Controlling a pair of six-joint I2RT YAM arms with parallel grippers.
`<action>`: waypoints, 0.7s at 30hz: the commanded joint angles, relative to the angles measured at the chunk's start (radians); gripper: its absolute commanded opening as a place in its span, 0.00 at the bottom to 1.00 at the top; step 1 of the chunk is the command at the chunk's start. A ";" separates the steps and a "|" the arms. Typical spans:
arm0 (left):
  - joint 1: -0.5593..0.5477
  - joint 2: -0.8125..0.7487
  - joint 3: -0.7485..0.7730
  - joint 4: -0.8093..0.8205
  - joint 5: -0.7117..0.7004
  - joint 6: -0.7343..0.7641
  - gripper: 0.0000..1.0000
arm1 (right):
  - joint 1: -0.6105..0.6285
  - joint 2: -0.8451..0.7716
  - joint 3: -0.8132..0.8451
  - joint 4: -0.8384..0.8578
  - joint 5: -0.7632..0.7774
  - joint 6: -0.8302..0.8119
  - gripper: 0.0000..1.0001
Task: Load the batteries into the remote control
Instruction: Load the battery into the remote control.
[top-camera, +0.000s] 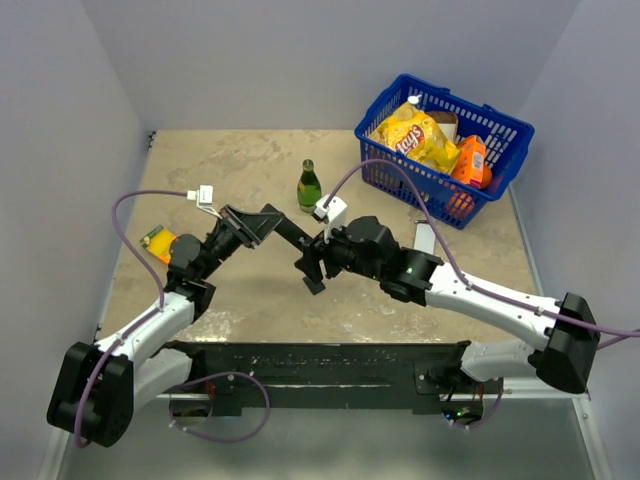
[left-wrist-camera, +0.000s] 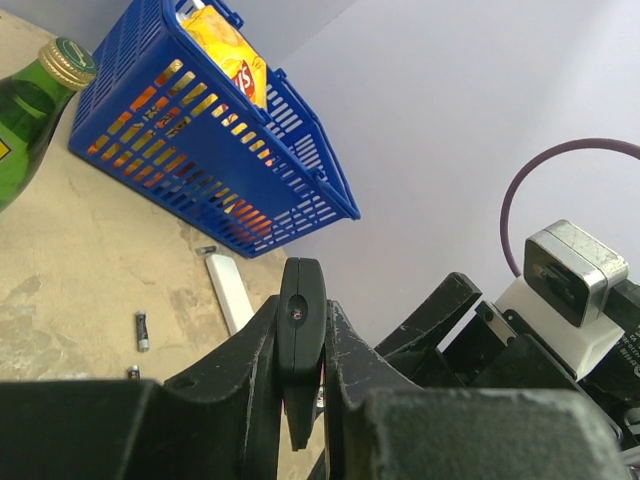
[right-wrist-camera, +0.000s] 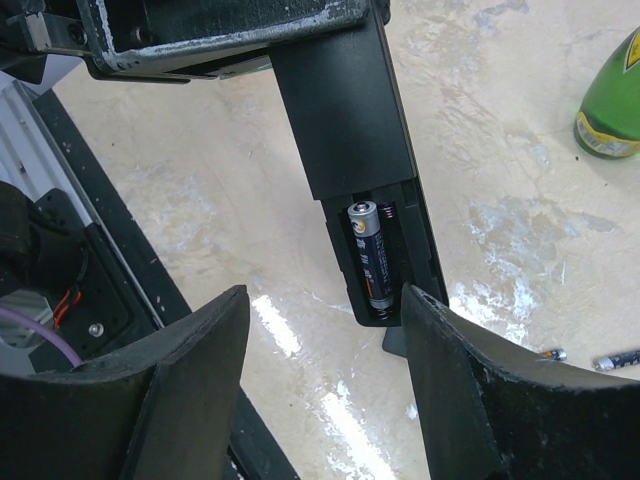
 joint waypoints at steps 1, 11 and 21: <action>-0.005 -0.008 0.021 0.065 0.071 -0.046 0.00 | -0.022 -0.040 0.028 0.015 0.051 -0.049 0.67; -0.005 -0.008 0.024 0.022 0.065 -0.035 0.00 | -0.022 -0.015 0.049 0.020 0.016 -0.079 0.75; -0.005 -0.011 0.029 0.065 0.104 -0.026 0.00 | -0.065 -0.069 0.055 -0.009 0.061 -0.011 0.78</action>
